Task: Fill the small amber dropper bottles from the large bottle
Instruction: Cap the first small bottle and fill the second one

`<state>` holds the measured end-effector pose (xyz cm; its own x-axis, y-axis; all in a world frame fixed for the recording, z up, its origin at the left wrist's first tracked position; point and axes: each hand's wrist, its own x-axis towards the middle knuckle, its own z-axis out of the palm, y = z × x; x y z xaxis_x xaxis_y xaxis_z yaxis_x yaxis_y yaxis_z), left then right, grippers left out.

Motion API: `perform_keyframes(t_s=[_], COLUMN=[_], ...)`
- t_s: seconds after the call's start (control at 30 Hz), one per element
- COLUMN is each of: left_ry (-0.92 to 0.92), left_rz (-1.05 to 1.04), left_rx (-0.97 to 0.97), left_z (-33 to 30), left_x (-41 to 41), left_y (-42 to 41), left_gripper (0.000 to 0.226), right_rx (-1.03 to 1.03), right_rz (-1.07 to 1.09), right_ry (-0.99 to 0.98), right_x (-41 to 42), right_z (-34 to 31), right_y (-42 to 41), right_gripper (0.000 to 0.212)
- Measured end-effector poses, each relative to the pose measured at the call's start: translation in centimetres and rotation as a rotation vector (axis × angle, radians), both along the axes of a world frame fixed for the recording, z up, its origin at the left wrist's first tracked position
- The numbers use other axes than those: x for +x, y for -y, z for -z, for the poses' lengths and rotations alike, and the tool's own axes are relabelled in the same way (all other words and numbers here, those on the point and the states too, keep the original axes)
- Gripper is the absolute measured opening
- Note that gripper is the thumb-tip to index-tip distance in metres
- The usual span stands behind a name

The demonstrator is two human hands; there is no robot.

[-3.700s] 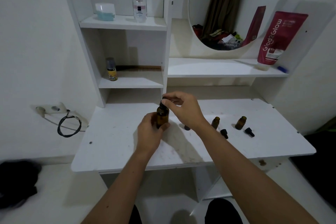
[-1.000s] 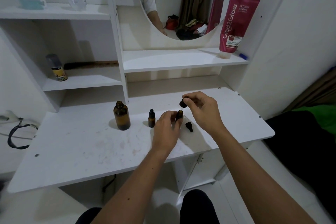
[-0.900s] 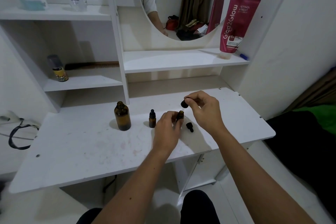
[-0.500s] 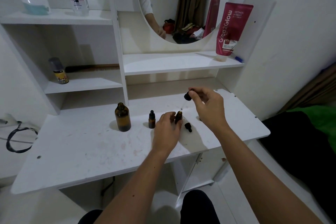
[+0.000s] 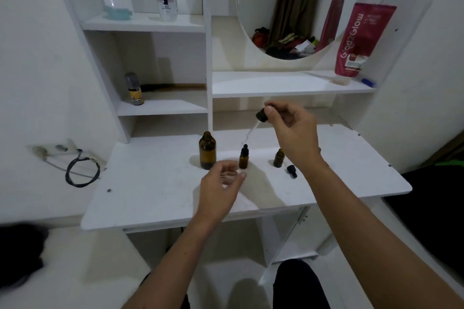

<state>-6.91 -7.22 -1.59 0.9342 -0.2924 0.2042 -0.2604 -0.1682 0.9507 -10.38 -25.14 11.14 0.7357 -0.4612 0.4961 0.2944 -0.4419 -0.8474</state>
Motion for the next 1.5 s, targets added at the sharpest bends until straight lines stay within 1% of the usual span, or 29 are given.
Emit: perform_keyframes(t_s=[0.07,0.17,0.27,0.37,0.43,0.5,0.6,0.7,0.87,1.0,1.2,1.37,1.5], left_ry=[0.005,-0.015,-0.100,-0.115,-0.081,-0.034,-0.007,0.010,0.024,0.018,0.011,0.018,0.011], left_rz=[-0.129,-0.269,-0.247,-0.161,-0.119,-0.101,-0.113,-0.129,-0.136,-0.139,-0.133,-0.130,-0.133], left_rx=[-0.001,0.000,-0.024,0.013,0.057,0.104,0.142,0.153,0.163,0.168,0.168,0.162,0.173], left_z=[-0.3,-0.7,-0.9,-1.1,-1.0,-0.7,-0.4,-0.2,0.1,-0.1,0.2,0.3,0.2], left_x=[1.0,2.6,4.2,5.4,5.7,5.9,6.0,6.0,6.0,6.0,6.1,6.0,6.0], left_y=[-2.4,-4.6,-5.1,-4.7,-4.3,-4.1,-4.1,-4.1,-4.0,-4.0,-4.0,-4.0,-4.0], left_gripper=[0.032,0.049,0.068,0.078,0.076,0.066,0.053,0.046,0.045,0.046,0.044,0.043,0.045], right_rx=[-0.009,-0.010,-0.015,-0.032,-0.038,-0.056,-0.097,-0.117,-0.123,-0.134,-0.277,-0.286,-0.230], right_rz=[-0.036,-0.067,-0.068,-0.069,-0.076,-0.090,-0.119,-0.128,-0.192,-0.163,-0.146,-0.148,-0.158], right_ry=[0.019,0.044,0.065,0.062,0.059,0.047,0.014,-0.009,-0.142,-0.217,-0.199,-0.189,-0.171], right_x=[1.3,3.1,4.4,5.1,5.4,5.7,6.3,7.0,7.8,8.2,7.7,7.4,7.3], right_z=[-0.5,-1.2,-1.7,-1.7,-1.5,-1.1,-0.5,-0.1,1.1,2.0,2.8,3.1,2.5], right_y=[-1.4,-3.0,-4.1,-4.5,-4.5,-4.6,-5.0,-5.2,-5.8,-5.8,-6.1,-6.3,-6.3], right_gripper=[0.014,0.016,0.016,0.017,0.017,0.017,0.015,0.013,0.013,0.006,0.007,0.004,0.014])
